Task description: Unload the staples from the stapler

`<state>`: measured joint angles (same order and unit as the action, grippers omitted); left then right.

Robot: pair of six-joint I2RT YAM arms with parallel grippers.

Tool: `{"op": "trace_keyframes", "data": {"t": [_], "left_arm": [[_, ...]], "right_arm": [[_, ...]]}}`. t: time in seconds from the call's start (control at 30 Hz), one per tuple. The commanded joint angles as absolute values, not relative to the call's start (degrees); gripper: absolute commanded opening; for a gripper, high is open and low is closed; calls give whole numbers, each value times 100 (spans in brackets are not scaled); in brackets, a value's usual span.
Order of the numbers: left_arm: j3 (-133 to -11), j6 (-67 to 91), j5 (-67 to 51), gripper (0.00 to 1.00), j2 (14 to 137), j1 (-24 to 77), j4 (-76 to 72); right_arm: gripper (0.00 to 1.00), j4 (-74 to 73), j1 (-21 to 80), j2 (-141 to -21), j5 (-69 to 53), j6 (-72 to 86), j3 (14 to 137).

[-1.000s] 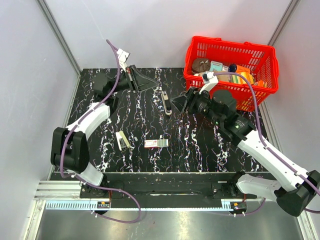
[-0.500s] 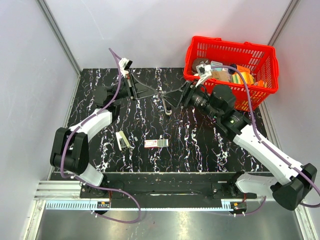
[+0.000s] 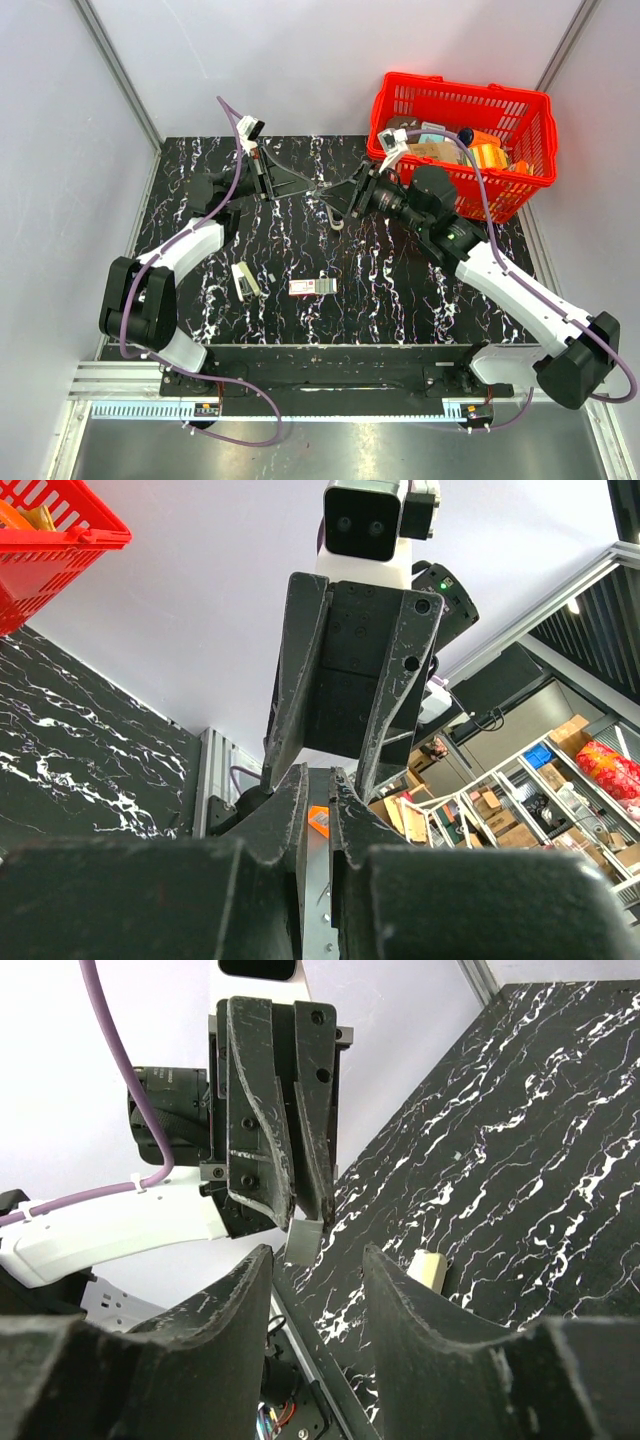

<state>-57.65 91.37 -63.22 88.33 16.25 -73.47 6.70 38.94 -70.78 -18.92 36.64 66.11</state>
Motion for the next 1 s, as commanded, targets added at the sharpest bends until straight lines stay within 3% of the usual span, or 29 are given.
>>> {"op": "trace_keyframes", "data": {"t": [0.0, 0.4, 0.73, 0.9, 0.97], "left_arm": [[-5783, 9106, -6275, 0, 8666, 1661, -9018], [-5783, 8948, -6275, 0, 8675, 1679, -8912], [-5678, 8228, -6319, 0, 8482, 1679, -8097], [-5590, 7585, -6222, 18, 8235, 1661, -7287], [-5625, 7620, -6266, 32, 8253, 1661, -7312]], "right_arm": [[45, 1125, 3867, -7145, -2048, 3744, 6882], [32, 1230, 3876, -7216, -2180, 3823, 6847], [11, 950, 3876, -7128, -1943, 3674, 6864], [6, 809, 3867, -7128, -1872, 3621, 6838], [5, 782, 3876, -7119, -1872, 3604, 6838]]}}
